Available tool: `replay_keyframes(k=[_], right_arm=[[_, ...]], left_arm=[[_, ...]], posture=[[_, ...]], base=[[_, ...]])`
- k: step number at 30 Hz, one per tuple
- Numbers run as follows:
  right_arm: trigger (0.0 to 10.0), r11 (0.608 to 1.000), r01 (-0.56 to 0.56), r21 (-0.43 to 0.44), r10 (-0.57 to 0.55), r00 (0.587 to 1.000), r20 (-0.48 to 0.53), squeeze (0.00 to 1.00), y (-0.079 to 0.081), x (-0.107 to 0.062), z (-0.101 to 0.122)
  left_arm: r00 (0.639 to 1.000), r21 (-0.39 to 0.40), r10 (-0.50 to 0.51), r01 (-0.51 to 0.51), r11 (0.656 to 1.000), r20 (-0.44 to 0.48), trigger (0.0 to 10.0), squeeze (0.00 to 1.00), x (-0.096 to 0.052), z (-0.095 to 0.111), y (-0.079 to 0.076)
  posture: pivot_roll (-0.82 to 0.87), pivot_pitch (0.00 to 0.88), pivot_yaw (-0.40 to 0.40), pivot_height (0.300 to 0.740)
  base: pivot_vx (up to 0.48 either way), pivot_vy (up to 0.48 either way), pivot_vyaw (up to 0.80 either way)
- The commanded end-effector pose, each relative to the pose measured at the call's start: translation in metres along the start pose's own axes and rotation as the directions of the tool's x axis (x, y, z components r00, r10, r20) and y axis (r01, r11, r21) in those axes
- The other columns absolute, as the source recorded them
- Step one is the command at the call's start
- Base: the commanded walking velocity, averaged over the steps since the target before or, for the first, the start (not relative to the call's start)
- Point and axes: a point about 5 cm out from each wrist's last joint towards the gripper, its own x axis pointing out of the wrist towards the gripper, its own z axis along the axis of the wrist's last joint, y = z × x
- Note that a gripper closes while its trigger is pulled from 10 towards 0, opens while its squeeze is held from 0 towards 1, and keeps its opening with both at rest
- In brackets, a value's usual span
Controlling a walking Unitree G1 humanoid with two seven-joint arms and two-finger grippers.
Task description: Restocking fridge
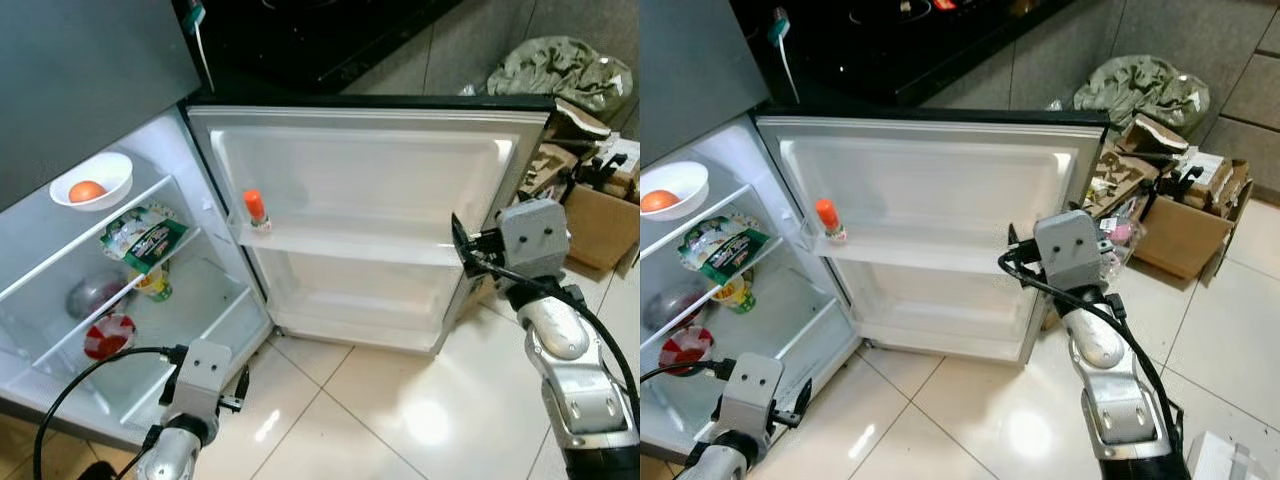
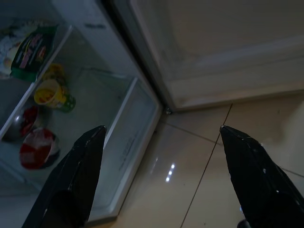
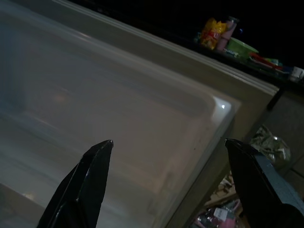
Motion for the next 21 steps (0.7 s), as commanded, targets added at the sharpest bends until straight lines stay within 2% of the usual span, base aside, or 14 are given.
replay_keyframes(k=[1, 4, 10, 14, 21], right_arm=[[10.0, 1.000, -0.005, 0.021, 0.005, 1.000, 0.005, 0.00, -0.001, -0.001, -0.001], [10.0, 0.998, -0.011, 0.067, 0.012, 1.000, -0.013, 0.00, 0.007, -0.006, -0.006], [10.0, 0.996, -0.033, 0.084, 0.034, 0.999, -0.019, 0.00, 0.015, -0.010, -0.008], [10.0, 0.993, -0.049, 0.112, 0.052, 0.998, -0.023, 0.00, 0.024, -0.013, -0.009], [10.0, 0.991, -0.053, 0.121, 0.057, 0.998, -0.024, 0.00, 0.027, -0.013, -0.010]], left_arm=[[1.000, -0.006, -0.017, 0.017, 1.000, -0.002, 10.0, 0.00, -0.002, 0.000, -0.007], [0.999, -0.033, -0.038, 0.038, 0.999, 0.000, 10.0, 0.00, 0.000, 0.000, -0.015], [0.999, -0.039, -0.038, 0.038, 0.999, -0.001, 10.0, 0.00, 0.001, 0.000, -0.016], [0.999, -0.065, -0.033, 0.033, 0.997, -0.004, 10.0, 0.00, 0.005, 0.002, -0.017], [1.000, -0.071, -0.030, 0.030, 0.997, -0.005, 10.0, 0.00, 0.007, 0.003, -0.017]], posture=[[-0.10, 0.224, 0.084, 0.740], [-0.11, 0.226, 0.085, 0.740], [-0.11, 0.228, 0.086, 0.740], [-0.11, 0.228, 0.087, 0.740], [-0.11, 0.229, 0.087, 0.740]], base=[[0.000, 0.000, 0.00], [0.000, 0.000, 0.00], [0.000, -0.044, 0.00], [0.000, -0.452, 0.00], [0.000, -0.480, 0.00]])
